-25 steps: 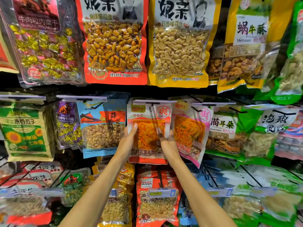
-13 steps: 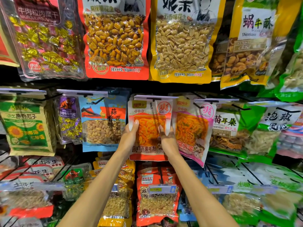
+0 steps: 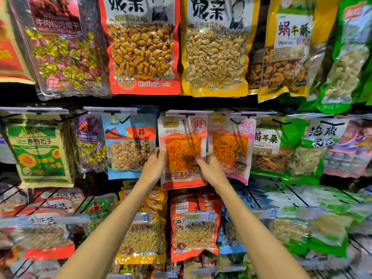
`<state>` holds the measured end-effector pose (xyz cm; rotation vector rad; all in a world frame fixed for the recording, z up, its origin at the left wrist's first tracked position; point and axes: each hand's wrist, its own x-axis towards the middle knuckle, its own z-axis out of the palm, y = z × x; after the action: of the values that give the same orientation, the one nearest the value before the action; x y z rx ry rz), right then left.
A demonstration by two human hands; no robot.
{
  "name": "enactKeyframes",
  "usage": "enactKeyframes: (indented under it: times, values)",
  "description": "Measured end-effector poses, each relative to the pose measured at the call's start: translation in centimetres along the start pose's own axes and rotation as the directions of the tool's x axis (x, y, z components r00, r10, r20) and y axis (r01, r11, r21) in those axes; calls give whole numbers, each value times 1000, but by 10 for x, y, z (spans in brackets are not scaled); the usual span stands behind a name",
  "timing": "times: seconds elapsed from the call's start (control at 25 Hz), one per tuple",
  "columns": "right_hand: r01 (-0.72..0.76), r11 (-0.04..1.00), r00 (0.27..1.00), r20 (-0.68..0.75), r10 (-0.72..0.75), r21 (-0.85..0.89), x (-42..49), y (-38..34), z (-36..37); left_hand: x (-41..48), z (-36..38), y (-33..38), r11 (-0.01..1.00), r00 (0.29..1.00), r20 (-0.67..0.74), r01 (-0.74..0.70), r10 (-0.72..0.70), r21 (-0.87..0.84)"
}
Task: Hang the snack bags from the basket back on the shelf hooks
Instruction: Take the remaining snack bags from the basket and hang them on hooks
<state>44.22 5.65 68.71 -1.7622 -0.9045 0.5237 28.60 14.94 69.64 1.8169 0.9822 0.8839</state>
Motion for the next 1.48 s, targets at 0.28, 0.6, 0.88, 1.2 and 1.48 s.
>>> enactKeyframes:
  times: [0.28,0.6,0.88,1.2,1.48]
  values:
    - [158,702,986,71,-152,-694,-52,-2,-26,-24,-27,-5,585,976,185,-215,111,782]
    - [75,448,996,46,-75,-891,-83,-6,-76,-67,5,42,328,941,297,-336,164,883]
    - [70,404,996,40,-83,-912,-71,8,-125,-63,61,66,313,922,331,-380,198,870]
    - [204,456,970,114,-216,-866,-27,37,-154,-23,121,76,360,942,186,-282,281,889]
    - [235,703,964,69,-256,-671,22,58,-153,7,153,68,873,987,11,-147,161,465]
